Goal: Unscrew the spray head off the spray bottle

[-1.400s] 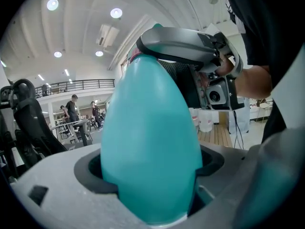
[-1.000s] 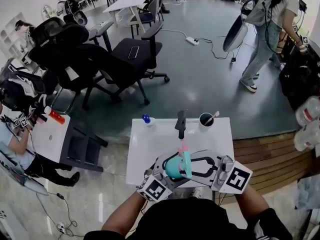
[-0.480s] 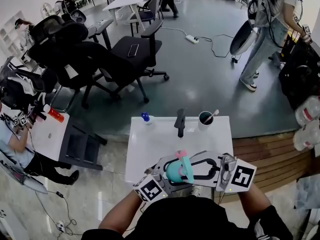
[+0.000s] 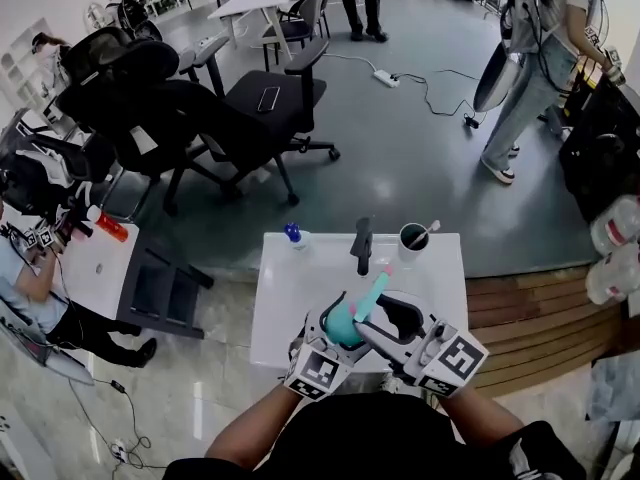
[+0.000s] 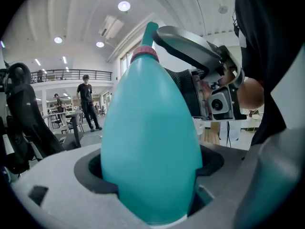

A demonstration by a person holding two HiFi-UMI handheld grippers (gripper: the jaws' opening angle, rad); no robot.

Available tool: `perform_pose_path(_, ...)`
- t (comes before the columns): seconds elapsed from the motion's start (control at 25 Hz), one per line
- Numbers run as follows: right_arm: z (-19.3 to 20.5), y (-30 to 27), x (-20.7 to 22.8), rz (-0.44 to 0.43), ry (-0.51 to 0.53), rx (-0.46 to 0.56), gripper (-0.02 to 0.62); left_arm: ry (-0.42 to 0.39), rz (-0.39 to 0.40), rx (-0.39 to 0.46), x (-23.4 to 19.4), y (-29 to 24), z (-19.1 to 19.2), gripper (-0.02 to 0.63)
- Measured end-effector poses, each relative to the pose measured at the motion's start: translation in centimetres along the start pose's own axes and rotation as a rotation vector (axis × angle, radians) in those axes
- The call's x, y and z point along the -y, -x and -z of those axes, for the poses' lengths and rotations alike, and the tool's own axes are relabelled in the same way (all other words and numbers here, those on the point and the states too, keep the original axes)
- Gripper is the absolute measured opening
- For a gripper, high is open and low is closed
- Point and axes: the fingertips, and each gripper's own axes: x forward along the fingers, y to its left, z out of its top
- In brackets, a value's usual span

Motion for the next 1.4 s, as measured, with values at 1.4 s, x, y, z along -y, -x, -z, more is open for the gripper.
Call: perform_pose_path(1.4, -1.6, 2.5, -6.2, -0.507, 0.221, -0.099, 0.148, -0.082, 0.413, 0.239, 6.4, 2.7, -6.0, 0.471)
